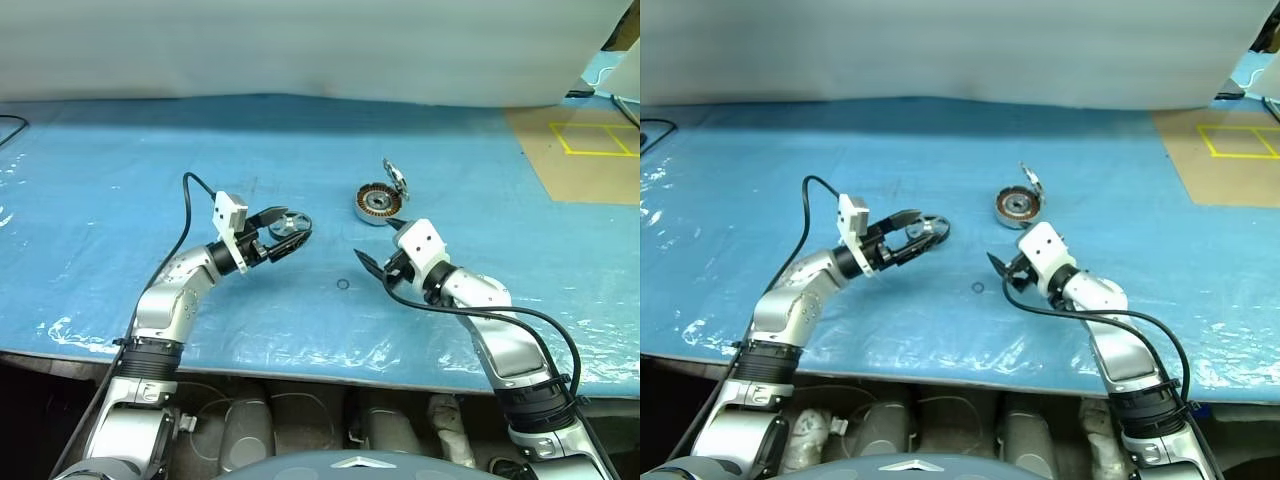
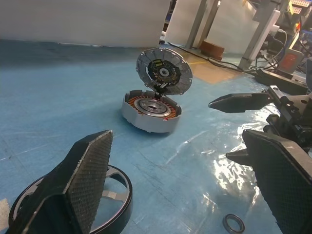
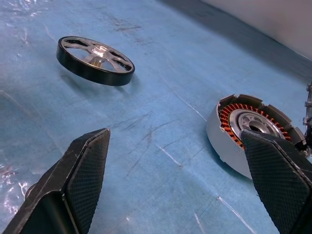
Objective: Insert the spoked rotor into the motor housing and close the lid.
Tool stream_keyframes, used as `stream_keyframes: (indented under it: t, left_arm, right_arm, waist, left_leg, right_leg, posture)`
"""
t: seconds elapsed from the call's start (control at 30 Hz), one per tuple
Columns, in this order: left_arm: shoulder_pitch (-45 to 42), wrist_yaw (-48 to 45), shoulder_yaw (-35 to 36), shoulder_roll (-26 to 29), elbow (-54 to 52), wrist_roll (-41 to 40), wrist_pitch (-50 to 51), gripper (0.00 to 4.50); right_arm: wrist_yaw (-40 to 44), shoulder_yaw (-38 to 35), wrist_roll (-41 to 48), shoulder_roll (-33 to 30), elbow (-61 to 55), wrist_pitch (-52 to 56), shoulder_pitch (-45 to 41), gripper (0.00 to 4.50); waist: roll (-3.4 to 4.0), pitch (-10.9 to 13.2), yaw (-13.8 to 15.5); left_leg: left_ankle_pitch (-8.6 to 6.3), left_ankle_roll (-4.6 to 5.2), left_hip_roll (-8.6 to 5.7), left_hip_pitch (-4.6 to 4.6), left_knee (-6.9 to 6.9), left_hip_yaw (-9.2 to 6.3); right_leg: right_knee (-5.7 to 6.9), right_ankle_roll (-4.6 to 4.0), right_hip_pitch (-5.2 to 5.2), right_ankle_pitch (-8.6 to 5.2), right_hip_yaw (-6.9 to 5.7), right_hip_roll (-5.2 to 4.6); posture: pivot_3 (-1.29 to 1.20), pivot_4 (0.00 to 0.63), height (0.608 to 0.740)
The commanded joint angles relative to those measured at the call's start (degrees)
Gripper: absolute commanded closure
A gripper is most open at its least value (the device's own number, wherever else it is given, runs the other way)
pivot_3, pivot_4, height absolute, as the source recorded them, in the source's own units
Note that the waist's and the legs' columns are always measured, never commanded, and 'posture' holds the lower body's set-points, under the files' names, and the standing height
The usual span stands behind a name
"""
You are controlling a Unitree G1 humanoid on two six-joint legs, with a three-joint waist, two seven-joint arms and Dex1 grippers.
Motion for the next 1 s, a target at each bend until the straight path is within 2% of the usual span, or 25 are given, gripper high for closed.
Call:
stream_keyframes:
  t: [0.03, 0.37, 0.77, 1.0]
  left_arm:
    - [0.6, -2.6, 0.0, 1.4, -2.6, -0.9, 0.7, 0.0]
    - [0.2, -4.9, 0.7, 3.6, -1.8, -1.3, 1.7, 0.0]
    - [1.0, -3.8, 0.9, 4.0, -2.8, -1.0, 2.4, 0.0]
    - [0.3, -3.6, 1.1, 4.8, -3.2, -1.0, 3.2, 0.0]
  right_arm:
    - [2.0, -0.8, 2.5, -0.6, -3.5, 1.0, -0.1, 0.03]
    - [8.3, 0.3, 8.6, -1.8, -4.1, 7.4, -1.2, 0.03]
    - [13.9, 6.6, 4.9, -4.2, 0.9, 2.6, -3.6, 0.03]
    - [15.1, 9.7, 1.5, -4.2, 7.1, -3.8, -4.3, 0.03]
  waist:
    - [0.0, 0.0, 0.0]
    - [0.0, 0.0, 0.0]
    - [0.0, 0.0, 0.0]
    - [0.0, 0.0, 0.0]
  left_leg:
    - [0.0, 0.0, 0.01, 0.01, 0.0, 0.0]
    - [0.0, 0.0, 0.02, 0.01, 0.03, 0.0]
    - [0.0, 0.0, 0.03, 0.0, 0.02, 0.0]
    - [0.0, 0.0, 0.04, 0.0, 0.06, 0.0]
  right_leg:
    - [0.0, 0.0, 0.0, 0.0, 0.0, 0.0]
    - [0.01, 0.0, 0.02, 0.0, 0.0, 0.0]
    - [0.02, -0.02, 0.02, 0.01, -0.01, 0.0]
    - [0.03, -0.02, 0.02, 0.01, -0.01, 0.0]
  posture:
    - [0.0, 0.15, 0.74]
    - [0.0, 0.15, 0.74]
    - [0.0, 0.15, 0.74]
    - [0.0, 0.15, 0.74]
